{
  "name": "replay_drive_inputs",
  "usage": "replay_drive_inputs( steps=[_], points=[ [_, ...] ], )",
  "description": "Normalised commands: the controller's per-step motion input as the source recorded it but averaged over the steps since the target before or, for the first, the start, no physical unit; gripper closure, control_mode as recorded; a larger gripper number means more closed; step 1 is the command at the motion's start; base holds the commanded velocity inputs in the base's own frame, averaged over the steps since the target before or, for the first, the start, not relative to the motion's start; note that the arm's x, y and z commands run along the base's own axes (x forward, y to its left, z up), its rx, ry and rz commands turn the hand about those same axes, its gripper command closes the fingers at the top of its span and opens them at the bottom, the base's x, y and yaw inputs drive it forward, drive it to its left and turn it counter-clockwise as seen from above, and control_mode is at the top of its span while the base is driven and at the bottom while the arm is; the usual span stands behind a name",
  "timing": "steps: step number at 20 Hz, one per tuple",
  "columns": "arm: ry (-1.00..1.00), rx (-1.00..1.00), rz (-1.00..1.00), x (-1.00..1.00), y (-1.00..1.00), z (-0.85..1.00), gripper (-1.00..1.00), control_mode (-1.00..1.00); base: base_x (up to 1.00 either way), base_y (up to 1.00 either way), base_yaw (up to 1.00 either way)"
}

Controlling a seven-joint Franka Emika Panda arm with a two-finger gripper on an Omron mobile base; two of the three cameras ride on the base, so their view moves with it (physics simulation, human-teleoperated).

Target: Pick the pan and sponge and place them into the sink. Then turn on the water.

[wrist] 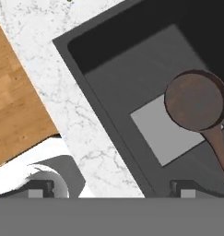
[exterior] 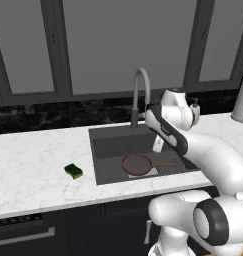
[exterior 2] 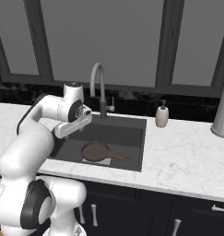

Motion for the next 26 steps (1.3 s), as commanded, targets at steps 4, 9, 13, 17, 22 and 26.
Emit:
replay_drive_inputs(
  steps=[4, 9, 13, 17, 22, 26],
  points=[
    [0.0, -0.02, -0.25, -0.14, 1.0, 0.11, -1.0, -1.0, 0.0, 0.0, 0.0],
    [0.0, -0.06, -0.23, -0.01, 1.0, 0.02, -1.0, -1.0, 0.0, 0.0, 0.0],
    [0.0, -0.07, -0.19, 0.0, 1.0, 0.0, -1.0, -1.0, 0.0, 0.0, 0.0],
    [0.07, -0.04, -0.12, 0.0, 1.0, 0.0, -1.0, -1.0, 0.0, 0.0, 0.0],
    [0.19, 0.0, -0.06, 0.22, 0.81, -0.01, -1.0, -1.0, 0.0, 0.0, 0.0],
    [0.12, 0.0, 0.0, 0.3, 0.42, -0.13, -1.0, -1.0, 0.0, 0.0, 0.0]
  ],
)
